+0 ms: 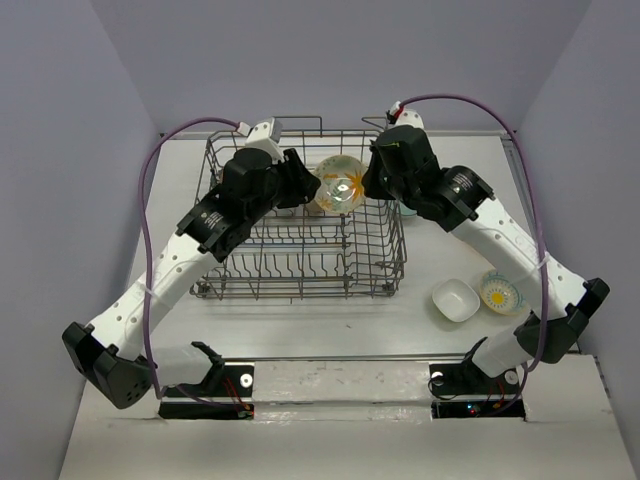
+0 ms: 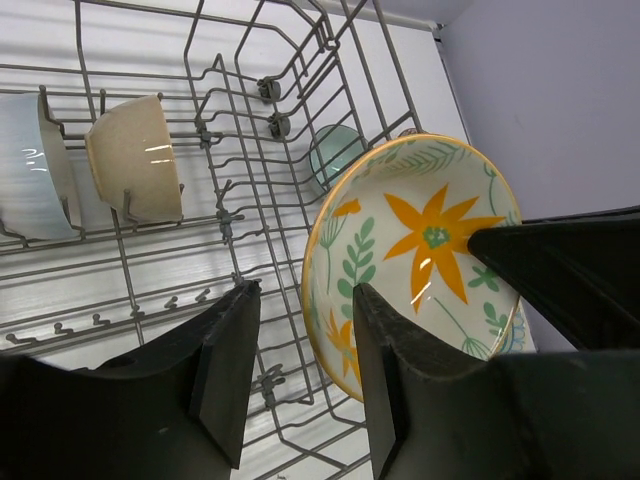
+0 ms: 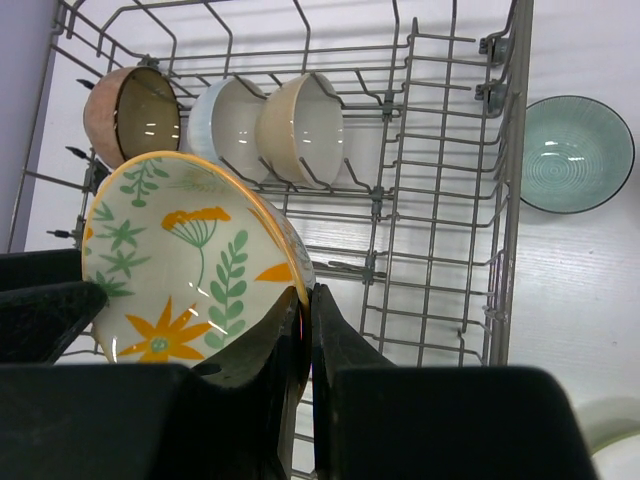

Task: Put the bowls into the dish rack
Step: Pass from the right arm to the left

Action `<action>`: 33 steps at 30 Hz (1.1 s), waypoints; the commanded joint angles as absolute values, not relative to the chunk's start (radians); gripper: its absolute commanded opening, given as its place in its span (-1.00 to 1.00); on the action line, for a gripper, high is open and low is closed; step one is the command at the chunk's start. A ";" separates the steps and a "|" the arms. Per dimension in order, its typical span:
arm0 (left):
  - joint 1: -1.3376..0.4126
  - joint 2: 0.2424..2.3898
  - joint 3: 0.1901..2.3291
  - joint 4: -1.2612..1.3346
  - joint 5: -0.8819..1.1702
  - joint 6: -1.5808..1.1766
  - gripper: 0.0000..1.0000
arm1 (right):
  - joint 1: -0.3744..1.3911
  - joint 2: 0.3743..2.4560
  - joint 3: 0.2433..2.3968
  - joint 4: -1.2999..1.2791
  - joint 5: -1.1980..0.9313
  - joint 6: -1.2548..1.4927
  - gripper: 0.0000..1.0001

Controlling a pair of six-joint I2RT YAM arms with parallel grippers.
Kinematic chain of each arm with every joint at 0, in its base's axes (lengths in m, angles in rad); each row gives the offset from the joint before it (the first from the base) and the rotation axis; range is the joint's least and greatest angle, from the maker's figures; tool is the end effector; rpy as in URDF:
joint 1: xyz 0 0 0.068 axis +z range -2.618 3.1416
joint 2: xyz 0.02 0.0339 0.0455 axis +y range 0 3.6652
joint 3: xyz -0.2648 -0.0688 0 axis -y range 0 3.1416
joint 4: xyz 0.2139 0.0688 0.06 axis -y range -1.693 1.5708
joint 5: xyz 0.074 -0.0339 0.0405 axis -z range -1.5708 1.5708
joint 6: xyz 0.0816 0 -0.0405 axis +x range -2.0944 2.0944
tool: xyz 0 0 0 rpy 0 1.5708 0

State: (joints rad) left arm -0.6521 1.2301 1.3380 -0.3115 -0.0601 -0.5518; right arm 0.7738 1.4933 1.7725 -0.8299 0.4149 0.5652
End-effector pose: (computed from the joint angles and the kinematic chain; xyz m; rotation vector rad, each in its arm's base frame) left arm 0.2334 -0.1721 0.4143 0.0474 1.8472 -0.8063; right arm 0.2485 0.1968 0.4163 0.0270 2.0921 0.3784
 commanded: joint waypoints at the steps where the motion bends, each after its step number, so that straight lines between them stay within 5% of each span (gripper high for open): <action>1: -0.647 1.186 1.327 -0.296 -0.063 -0.542 0.01 | 0.788 1.502 1.850 -0.744 0.442 0.569 -0.98; 17: -0.643 1.201 1.296 -0.291 -0.049 -0.548 -0.37 | 0.807 1.540 1.898 -0.749 0.463 0.551 -0.98; 33: -0.641 1.242 1.304 -0.293 -0.048 -0.549 -0.28 | 0.825 1.571 1.914 -0.739 0.440 0.548 -0.98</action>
State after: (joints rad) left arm -0.6456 1.2377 1.2903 -0.3141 -0.0540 -0.5514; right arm 0.8135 1.5780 1.8580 -0.8291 0.4343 0.5423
